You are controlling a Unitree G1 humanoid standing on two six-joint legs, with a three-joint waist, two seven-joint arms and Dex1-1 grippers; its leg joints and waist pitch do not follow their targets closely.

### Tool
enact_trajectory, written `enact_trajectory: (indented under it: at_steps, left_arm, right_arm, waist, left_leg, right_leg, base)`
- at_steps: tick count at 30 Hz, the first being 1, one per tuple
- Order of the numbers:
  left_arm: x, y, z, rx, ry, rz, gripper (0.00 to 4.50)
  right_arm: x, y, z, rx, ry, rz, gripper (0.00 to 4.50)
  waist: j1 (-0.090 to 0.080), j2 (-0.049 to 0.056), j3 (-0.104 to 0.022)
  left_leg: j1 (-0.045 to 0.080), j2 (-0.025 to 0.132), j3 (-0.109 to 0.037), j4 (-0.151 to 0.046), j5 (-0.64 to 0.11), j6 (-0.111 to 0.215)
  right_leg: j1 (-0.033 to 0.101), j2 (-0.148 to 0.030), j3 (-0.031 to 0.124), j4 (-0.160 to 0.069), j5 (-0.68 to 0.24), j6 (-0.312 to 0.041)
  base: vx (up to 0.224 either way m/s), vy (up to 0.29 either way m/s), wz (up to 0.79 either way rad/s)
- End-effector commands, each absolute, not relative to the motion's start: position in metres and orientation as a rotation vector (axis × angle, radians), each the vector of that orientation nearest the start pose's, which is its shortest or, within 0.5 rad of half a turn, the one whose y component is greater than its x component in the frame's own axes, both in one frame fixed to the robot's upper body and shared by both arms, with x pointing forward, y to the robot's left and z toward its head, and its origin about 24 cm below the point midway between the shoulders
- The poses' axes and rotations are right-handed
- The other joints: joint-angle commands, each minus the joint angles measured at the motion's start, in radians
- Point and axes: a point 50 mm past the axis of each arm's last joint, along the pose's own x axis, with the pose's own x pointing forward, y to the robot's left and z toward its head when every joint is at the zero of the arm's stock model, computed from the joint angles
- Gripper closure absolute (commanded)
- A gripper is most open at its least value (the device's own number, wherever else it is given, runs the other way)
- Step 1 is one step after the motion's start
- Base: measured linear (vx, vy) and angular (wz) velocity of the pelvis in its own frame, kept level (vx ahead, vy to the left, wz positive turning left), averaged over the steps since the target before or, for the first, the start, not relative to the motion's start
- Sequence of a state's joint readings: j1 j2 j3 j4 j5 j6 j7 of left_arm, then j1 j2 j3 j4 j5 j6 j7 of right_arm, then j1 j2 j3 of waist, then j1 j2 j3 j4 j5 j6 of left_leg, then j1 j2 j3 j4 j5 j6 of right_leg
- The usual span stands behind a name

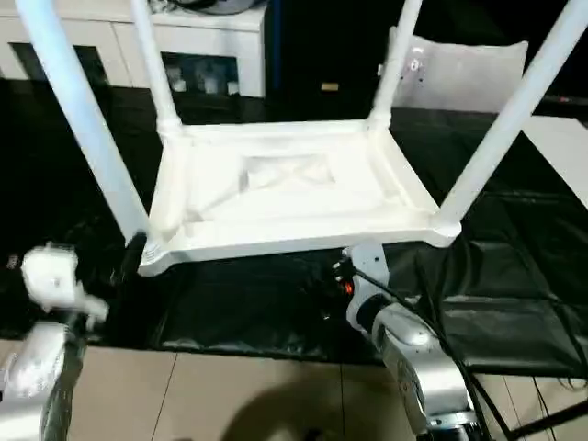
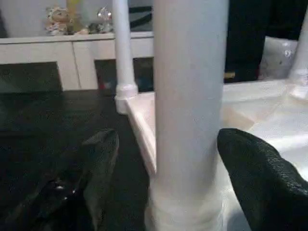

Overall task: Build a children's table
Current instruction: Rotate table base

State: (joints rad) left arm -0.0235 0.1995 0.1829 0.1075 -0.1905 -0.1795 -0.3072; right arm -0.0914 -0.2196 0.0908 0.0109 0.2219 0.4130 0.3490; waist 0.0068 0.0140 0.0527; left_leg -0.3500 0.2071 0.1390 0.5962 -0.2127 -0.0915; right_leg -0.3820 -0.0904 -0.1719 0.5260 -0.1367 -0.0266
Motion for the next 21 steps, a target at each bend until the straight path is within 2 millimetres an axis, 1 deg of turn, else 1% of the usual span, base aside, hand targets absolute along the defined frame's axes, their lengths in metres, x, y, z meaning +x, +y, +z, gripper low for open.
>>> enact_trajectory:
  at_steps: [1,2,3,4,5,6,7,8,9,10,11,12,13,14,15,16,17,18,19,20,21]
  left_arm:
    - [0.264,0.223,0.054,-0.007,-0.093,-0.161,0.5]
    - [0.265,0.223,0.054,-0.011,-0.091,-0.166,0.5]
    - [0.271,0.223,0.055,-0.026,-0.08,-0.186,0.34]
    - [0.277,0.224,0.055,-0.041,-0.065,-0.205,0.34]
    - [0.28,0.225,0.056,-0.035,-0.059,-0.221,0.17]
    - [0.283,0.225,0.057,-0.029,-0.053,-0.238,0.17]
    - [0.29,0.224,0.057,-0.042,-0.028,-0.297,0.1]
    - [0.298,0.22,0.06,-0.075,0.015,-0.421,0.04]
    - [0.299,0.218,0.062,-0.13,0.033,-0.472,0.04]
    - [0.3,0.217,0.063,-0.167,0.042,-0.502,0.04]
    - [0.3,0.217,0.063,-0.189,0.046,-0.517,0.04]
    - [0.299,0.215,0.065,-0.198,0.057,-0.572,0.04]
    - [0.299,0.214,0.066,-0.198,0.065,-0.61,0.04]
    - [0.297,0.212,0.067,-0.21,0.082,-0.674,0.04]
    - [0.292,0.207,0.07,-0.229,0.097,-0.752,0.04]
    - [0.287,0.202,0.072,-0.251,0.109,-0.826,0.04]
    - [0.279,0.192,0.076,-0.269,0.12,-0.922,0.04]
    - [0.277,0.188,0.076,-0.262,0.119,-0.94,0.04]
    - [0.274,0.183,0.075,-0.263,0.123,-0.962,0.04]
    - [0.27,0.176,0.074,-0.264,0.139,-1.01,0.04]
    - [0.265,0.167,0.072,-0.261,0.156,-1.065,0.04]
  right_arm:
    - [0.266,-0.149,0.026,0.031,0.373,0.419,0.0]
    - [0.267,-0.149,0.026,0.031,0.374,0.418,0.0]
    - [0.269,-0.149,0.025,0.032,0.383,0.405,0.0]
    - [0.271,-0.15,0.024,0.032,0.395,0.384,0.0]
    - [0.273,-0.15,0.023,0.036,0.401,0.373,0.0]
    - [0.274,-0.151,0.022,0.039,0.408,0.363,0.0]
    - [0.278,-0.152,0.019,0.049,0.423,0.336,0.0]
    - [0.286,-0.157,0.014,0.058,0.448,0.281,0.0]
    - [0.289,-0.159,0.013,0.059,0.453,0.262,0.0]
    - [0.291,-0.16,0.012,0.058,0.454,0.252,0.0]
    - [0.292,-0.161,0.012,0.058,0.454,0.248,0.0]
    - [0.295,-0.162,0.011,0.059,0.459,0.234,0.0]
    - [0.296,-0.164,0.01,0.059,0.464,0.224,0.0]
    - [0.299,-0.165,0.01,0.059,0.462,0.215,0.0]
    - [0.303,-0.165,0.011,0.064,0.45,0.212,0.0]
    - [0.306,-0.164,0.014,0.072,0.433,0.212,0.0]
    - [0.312,-0.162,0.019,0.087,0.398,0.22,0.0]
    - [0.314,-0.161,0.021,0.09,0.389,0.227,0.0]
    - [0.316,-0.159,0.022,0.085,0.383,0.239,0.0]
    - [0.318,-0.156,0.023,0.08,0.379,0.248,0.0]
    - [0.32,-0.153,0.025,0.077,0.376,0.26,0.0]
  waist:
    - [0.006,0.014,-0.045]
    - [0.006,0.013,-0.049]
    - [0.005,0.011,-0.05]
    - [0.01,0.017,-0.056]
    - [0.008,0.013,-0.057]
    - [0.01,0.013,-0.06]
    - [0.014,0.014,-0.068]
    - [0.019,0.018,-0.072]
    - [0.025,0.015,-0.077]
    - [0.029,0.013,-0.074]
    - [0.036,0.014,-0.069]
    - [0.039,0.023,-0.066]
    - [0.039,0.021,-0.067]
    - [0.039,0.024,-0.068]
    - [0.039,0.023,-0.065]
    - [0.041,0.029,-0.064]
    - [0.041,0.026,-0.065]
    - [0.04,0.024,-0.062]
    - [0.037,0.022,-0.057]
    - [0.037,0.017,-0.057]
    - [0.038,0.018,-0.057]
  left_leg:
    - [0.0,0.019,-0.009,-0.088,-0.384,0.028]
    - [0.004,0.018,-0.008,-0.086,-0.374,0.025]
    - [-0.006,0.023,-0.011,-0.09,-0.344,0.023]
    - [0.002,0.021,-0.003,-0.085,-0.309,0.021]
    - [-0.003,0.02,-0.003,-0.084,-0.295,0.021]
    - [-0.008,0.02,-0.003,-0.084,-0.274,0.023]
    - [-0.007,0.019,-0.001,-0.08,-0.229,0.025]
    - [-0.008,0.018,0.001,-0.077,-0.179,0.025]
    - [-0.01,0.014,0.005,-0.073,-0.127,0.021]
    - [-0.012,0.015,0.008,-0.072,-0.115,0.02]
    - [-0.007,0.017,0.015,-0.073,-0.122,0.017]
    - [-0.006,0.017,0.015,-0.074,-0.138,0.016]
    - [-0.002,0.017,0.017,-0.075,-0.163,0.014]
    - [-0.001,0.017,0.017,-0.075,-0.17,0.012]
    - [0.001,0.017,0.018,-0.077,-0.194,0.01]
    - [0.004,0.019,0.017,-0.078,-0.217,0.003]
    - [0.005,0.024,0.015,-0.079,-0.238,-0.006]
    - [0.004,0.024,0.016,-0.081,-0.246,-0.005]
    - [0.004,0.02,0.019,-0.081,-0.267,-0.003]
    - [0.008,0.018,0.02,-0.08,-0.285,-0.002]
    - [0.011,0.018,0.02,-0.079,-0.288,-0.001]
  right_leg:
    - [0.039,-0.062,0.049,-0.08,-0.527,0.01]
    - [0.036,-0.063,0.052,-0.076,-0.51,0.001]
    - [0.044,-0.066,0.057,-0.064,-0.463,-0.022]
    - [0.035,-0.064,0.066,-0.058,-0.409,-0.051]
    - [0.039,-0.064,0.067,-0.05,-0.387,-0.065]
    - [0.044,-0.063,0.069,-0.045,-0.366,-0.073]
    - [0.044,-0.064,0.075,-0.034,-0.317,-0.091]
    - [0.046,-0.065,0.079,-0.023,-0.267,-0.112]
    - [0.045,-0.062,0.083,-0.009,-0.216,-0.136]
    - [0.045,-0.063,0.084,-0.005,-0.201,-0.146]
    - [0.041,-0.065,0.087,-0.006,-0.21,-0.161]
    - [0.041,-0.065,0.087,-0.007,-0.229,-0.163]
    - [0.04,-0.064,0.087,-0.011,-0.255,-0.159]
    - [0.04,-0.064,0.087,-0.011,-0.263,-0.157]
    - [0.039,-0.062,0.087,-0.016,-0.295,-0.15]
    - [0.038,-0.064,0.087,-0.016,-0.327,-0.147]
    - [0.038,-0.068,0.088,-0.012,-0.338,-0.153]
    - [0.038,-0.065,0.088,-0.015,-0.344,-0.153]
    - [0.035,-0.06,0.088,-0.019,-0.37,-0.148]
    - [0.036,-0.061,0.087,-0.025,-0.416,-0.133]
    - [0.034,-0.062,0.087,-0.027,-0.435,-0.127]
  base:
    - [0.0,0.0,0.0]
    - [0.0,0.0,0.0]
    - [0.0,0.0,0.0]
    - [0.0,0.0,0.0]
    - [0.0,0.0,0.0]
    - [0.0,0.0,0.0]
    - [0.0,0.0,0.0]
    - [0.0,0.0,0.0]
    - [0.0,0.0,0.0]
    - [0.0,0.0,0.0]
    - [0.0,0.0,0.0]
    - [0.0,0.0,0.0]
    - [0.0,0.0,0.0]
    - [0.0,0.0,0.0]
    - [0.0,0.0,0.0]
    - [0.0,0.0,0.0]
    - [0.0,0.0,0.0]
    - [0.0,0.0,0.0]
    - [0.0,0.0,0.0]
    - [0.0,0.0,0.0]
    - [0.0,0.0,0.0]
